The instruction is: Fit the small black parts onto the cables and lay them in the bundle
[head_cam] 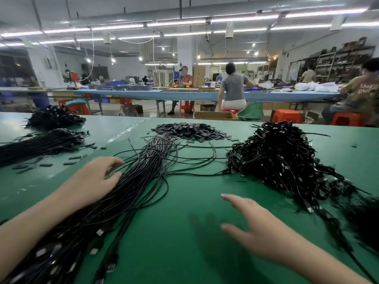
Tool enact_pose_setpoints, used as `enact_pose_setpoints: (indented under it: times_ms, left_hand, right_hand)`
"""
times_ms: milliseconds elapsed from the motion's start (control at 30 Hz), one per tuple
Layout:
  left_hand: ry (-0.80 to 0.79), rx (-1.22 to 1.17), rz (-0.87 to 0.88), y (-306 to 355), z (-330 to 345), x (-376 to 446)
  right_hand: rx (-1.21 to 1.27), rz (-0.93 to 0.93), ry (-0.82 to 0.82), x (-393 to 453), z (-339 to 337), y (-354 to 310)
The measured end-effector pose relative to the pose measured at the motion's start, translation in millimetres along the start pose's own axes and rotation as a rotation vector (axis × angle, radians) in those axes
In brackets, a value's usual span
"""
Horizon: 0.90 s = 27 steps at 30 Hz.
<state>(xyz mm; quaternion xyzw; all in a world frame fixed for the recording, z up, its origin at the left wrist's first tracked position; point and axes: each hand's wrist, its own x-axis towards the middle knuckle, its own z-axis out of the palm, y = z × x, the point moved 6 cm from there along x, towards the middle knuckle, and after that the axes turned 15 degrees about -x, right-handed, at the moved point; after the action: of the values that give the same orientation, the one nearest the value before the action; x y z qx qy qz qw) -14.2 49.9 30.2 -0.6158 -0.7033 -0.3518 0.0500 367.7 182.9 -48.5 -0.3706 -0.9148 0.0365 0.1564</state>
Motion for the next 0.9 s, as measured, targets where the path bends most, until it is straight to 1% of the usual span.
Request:
enact_pose_setpoints:
  times_ms: [33, 67, 100, 133, 200, 267, 333, 467, 600, 667, 767, 833, 900]
  left_hand:
    - [-0.022, 0.058, -0.11, -17.0, 10.3, 18.8]
    - [-0.06, 0.132, -0.228, -30.1, 18.0, 28.3]
    - [-0.115, 0.193, -0.327, -49.9, 28.1, 38.7]
    - [-0.176, 0.244, -0.432, -67.5, 37.2, 44.9]
    - [-0.269, 0.343, -0.549, -99.4, 57.0, 47.6]
    - [-0.326, 0.384, -0.597, -125.8, 70.3, 51.5]
    - [-0.296, 0.379, -0.611, -136.9, 70.2, 58.0]
    - [-0.223, 0.315, -0.565, -148.7, 58.6, 68.8]
    - [-0.254, 0.232, -0.606, -144.7, 55.6, 70.5]
    - [-0.138, 0.168, -0.572, -138.6, 50.6, 76.5]
    - [0.16, -0.024, -0.506, -112.2, 26.1, 82.8]
    - [0.413, -0.101, -0.393, -78.8, -3.5, 86.6]
    - [0.637, -0.112, -0.211, -33.3, -35.8, 92.1]
  right_hand:
    - [-0.037, 0.091, -0.03, 16.4, 13.2, -32.6]
    - [-0.114, 0.086, 0.039, 31.3, 15.8, -32.5]
    - [-0.176, 0.094, 0.038, 40.9, 29.2, -32.7]
    - [-0.191, 0.117, 0.063, 45.6, 34.8, -32.3]
    - [-0.158, 0.172, 0.073, 47.1, 39.3, -16.2]
    - [-0.125, 0.168, 0.094, 44.6, 45.9, -9.4]
    - [-0.114, 0.155, 0.115, 45.0, 47.1, -10.7]
    - [-0.117, 0.135, 0.132, 48.5, 46.3, -12.5]
    - [-0.091, 0.133, 0.143, 48.2, 45.8, -11.4]
    - [-0.101, 0.129, 0.147, 48.2, 45.0, -11.7]
    - [-0.094, 0.129, 0.152, 47.3, 44.4, -11.4]
    - [-0.094, 0.134, 0.151, 46.6, 44.0, -11.2]
    - [-0.095, 0.136, 0.152, 47.1, 43.2, -11.6]
